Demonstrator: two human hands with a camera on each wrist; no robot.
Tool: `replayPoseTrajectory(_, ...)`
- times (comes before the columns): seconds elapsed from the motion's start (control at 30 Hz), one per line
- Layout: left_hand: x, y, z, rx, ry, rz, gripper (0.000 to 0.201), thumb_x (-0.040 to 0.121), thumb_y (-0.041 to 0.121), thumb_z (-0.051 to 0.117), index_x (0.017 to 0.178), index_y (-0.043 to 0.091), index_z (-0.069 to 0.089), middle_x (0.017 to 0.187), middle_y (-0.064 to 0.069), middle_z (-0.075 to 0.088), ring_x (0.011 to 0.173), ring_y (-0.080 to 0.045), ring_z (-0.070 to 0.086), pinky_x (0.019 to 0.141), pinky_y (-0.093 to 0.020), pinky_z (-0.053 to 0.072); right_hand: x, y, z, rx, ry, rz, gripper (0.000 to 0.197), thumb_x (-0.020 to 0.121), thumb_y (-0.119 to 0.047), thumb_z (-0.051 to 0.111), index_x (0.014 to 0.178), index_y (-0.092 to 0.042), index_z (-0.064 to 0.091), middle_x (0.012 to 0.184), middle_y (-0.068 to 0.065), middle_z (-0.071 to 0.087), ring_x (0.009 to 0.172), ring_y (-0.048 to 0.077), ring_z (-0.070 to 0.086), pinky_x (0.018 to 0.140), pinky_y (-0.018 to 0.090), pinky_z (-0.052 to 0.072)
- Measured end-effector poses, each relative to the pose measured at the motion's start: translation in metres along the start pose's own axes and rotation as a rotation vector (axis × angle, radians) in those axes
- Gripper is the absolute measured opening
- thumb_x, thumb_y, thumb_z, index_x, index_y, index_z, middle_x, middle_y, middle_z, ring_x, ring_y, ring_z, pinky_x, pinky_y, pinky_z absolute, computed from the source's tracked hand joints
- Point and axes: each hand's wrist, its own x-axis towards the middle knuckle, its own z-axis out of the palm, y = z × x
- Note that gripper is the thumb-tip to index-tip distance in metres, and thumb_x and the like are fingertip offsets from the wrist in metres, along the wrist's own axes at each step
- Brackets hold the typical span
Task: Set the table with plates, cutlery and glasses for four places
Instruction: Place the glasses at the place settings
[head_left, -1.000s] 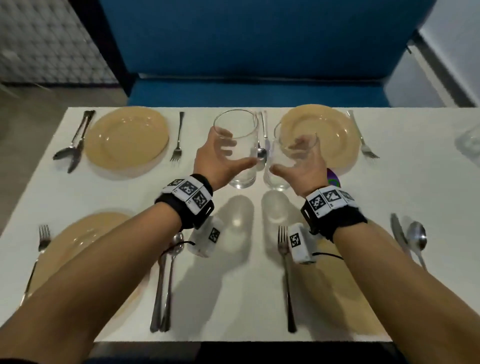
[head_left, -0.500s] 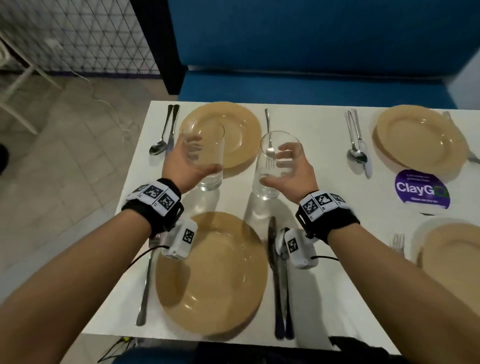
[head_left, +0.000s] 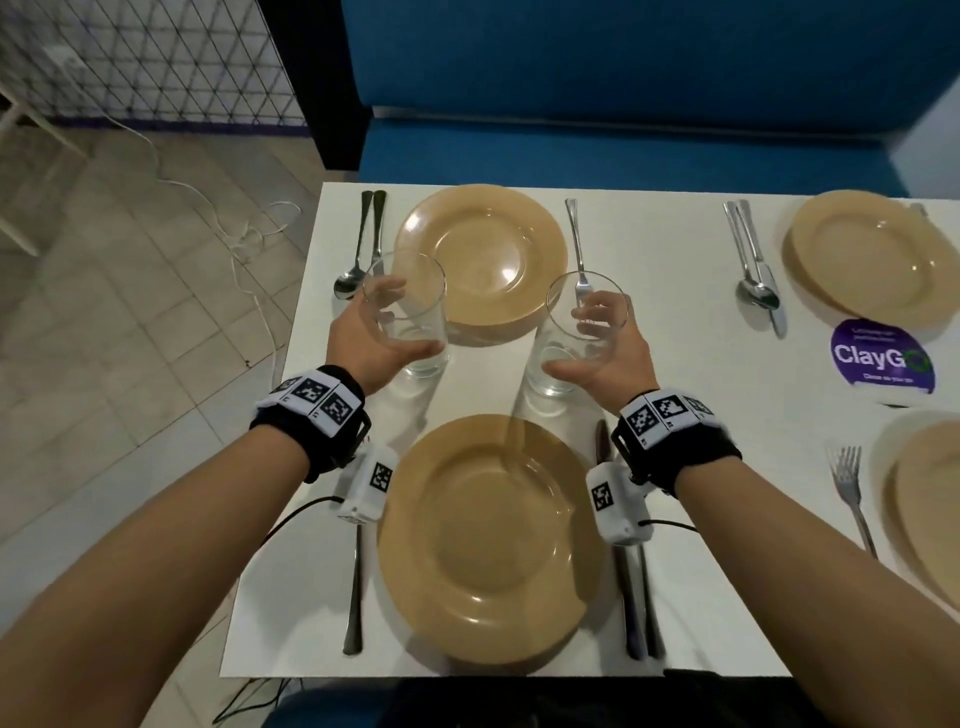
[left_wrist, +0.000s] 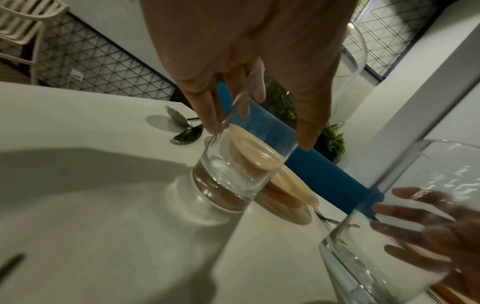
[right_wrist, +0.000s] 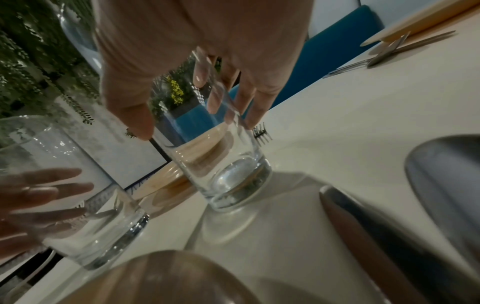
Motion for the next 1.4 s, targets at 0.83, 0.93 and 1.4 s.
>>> replayPoseTrajectory(0.83, -0.003, -0.007, -0.009, -0.007, 0.054, -0.016, 0.08, 0.056, 0.027, 0.091, 0.125, 0.029, 0.05, 0.12, 0.004, 0.059, 0.112, -0.016, 0.058, 0.101, -0.034, 0.046, -0.036, 0.006, -0.014, -0.1, -0.066, -0.029, 0.076, 0.058, -0.01, 0.088, 0.114, -0.033, 0.043, 0.113, -0.002, 0.055, 0.103, 0.011, 0.054, 0.076, 0.009, 0.043)
replayPoseTrajectory(0.93, -0.001, -0.007, -0.011, -0.008, 0.054, -0.02, 0.081, 0.057, 0.027, 0.09, 0.126, 0.027, 0.05, 0.118, 0.005, 0.059, 0.111, -0.015, 0.058, 0.098, -0.028, 0.045, -0.035, 0.005, -0.015, -0.086, -0.07, -0.021, 0.08, 0.057, -0.009, 0.088, 0.117, -0.032, 0.041, 0.116, -0.001, 0.054, 0.102, 0.011, 0.054, 0.07, 0.003, 0.045)
replayPoseTrajectory(1.4, 0.002, -0.001, -0.01, -0.021, 0.105, -0.012, 0.073, 0.06, 0.023, 0.089, 0.123, 0.024, 0.051, 0.113, 0.008, 0.058, 0.106, -0.01, 0.055, 0.089, -0.018, 0.039, -0.034, 0.002, -0.008, -0.057, -0.058, -0.012, 0.075, 0.059, -0.007, 0.087, 0.114, -0.033, 0.043, 0.118, 0.001, 0.054, 0.102, 0.011, 0.055, 0.083, 0.022, 0.044)
